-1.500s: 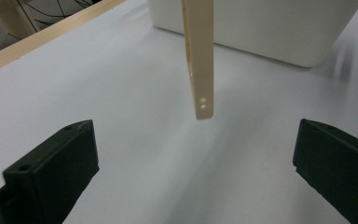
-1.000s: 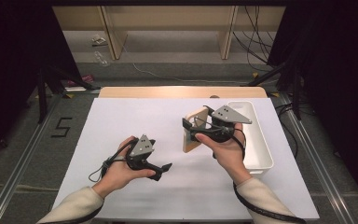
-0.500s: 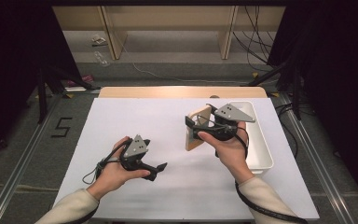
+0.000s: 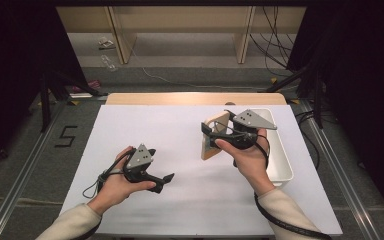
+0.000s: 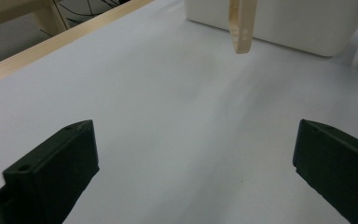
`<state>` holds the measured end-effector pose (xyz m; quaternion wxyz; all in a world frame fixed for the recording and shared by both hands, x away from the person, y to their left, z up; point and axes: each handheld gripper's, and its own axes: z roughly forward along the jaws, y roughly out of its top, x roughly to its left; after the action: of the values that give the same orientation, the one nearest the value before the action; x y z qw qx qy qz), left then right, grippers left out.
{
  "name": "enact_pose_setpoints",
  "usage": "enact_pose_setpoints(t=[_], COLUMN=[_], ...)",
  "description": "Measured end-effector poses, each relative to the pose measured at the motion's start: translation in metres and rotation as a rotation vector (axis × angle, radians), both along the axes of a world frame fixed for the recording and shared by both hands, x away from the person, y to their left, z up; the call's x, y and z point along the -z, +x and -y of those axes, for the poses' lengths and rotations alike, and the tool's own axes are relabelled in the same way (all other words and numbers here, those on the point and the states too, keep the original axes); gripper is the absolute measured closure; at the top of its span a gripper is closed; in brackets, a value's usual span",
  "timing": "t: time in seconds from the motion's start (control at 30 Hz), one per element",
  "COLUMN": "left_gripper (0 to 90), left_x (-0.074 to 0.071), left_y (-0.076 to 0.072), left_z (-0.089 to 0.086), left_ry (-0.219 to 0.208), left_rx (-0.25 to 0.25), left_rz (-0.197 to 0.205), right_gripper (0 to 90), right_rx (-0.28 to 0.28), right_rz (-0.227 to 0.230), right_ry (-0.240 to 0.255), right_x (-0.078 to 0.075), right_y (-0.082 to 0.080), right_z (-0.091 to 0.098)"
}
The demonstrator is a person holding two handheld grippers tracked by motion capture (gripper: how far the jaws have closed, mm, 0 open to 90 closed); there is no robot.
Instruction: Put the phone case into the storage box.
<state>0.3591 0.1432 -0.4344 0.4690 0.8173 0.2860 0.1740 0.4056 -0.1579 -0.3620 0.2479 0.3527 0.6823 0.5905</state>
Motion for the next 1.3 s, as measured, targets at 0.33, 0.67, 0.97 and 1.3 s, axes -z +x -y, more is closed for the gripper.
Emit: enact_pose_setpoints(t=[0.33,0.67,0.97,1.3], left_gripper=[0.0,0.0,0.0,0.0], left_x=[0.000,0.001,0.001,0.001], left_y=[0.000,0.000,0.000,0.000], left_z=[-0.005,-0.007,-0.009,-0.009], left_ry=[0.001,0.004,0.005,0.005], left_rx=[-0.012,-0.017,-0.021,-0.024], left_rz=[0.002,0.005,0.003,0.005], right_gripper=[12.1,12.1,12.1,12.2], right_rx=[0.017,0.035,0.058,0.079], right_rz=[0.004,0.007,0.012,0.018], right_ry=[0.004,0.010,0.010,0.014], right_x=[-0.004,-0.008,-0.012,-0.016], right_y=[0.001,0.002,0.003,0.004], right_z=[0.006,0.012,0.018,0.026])
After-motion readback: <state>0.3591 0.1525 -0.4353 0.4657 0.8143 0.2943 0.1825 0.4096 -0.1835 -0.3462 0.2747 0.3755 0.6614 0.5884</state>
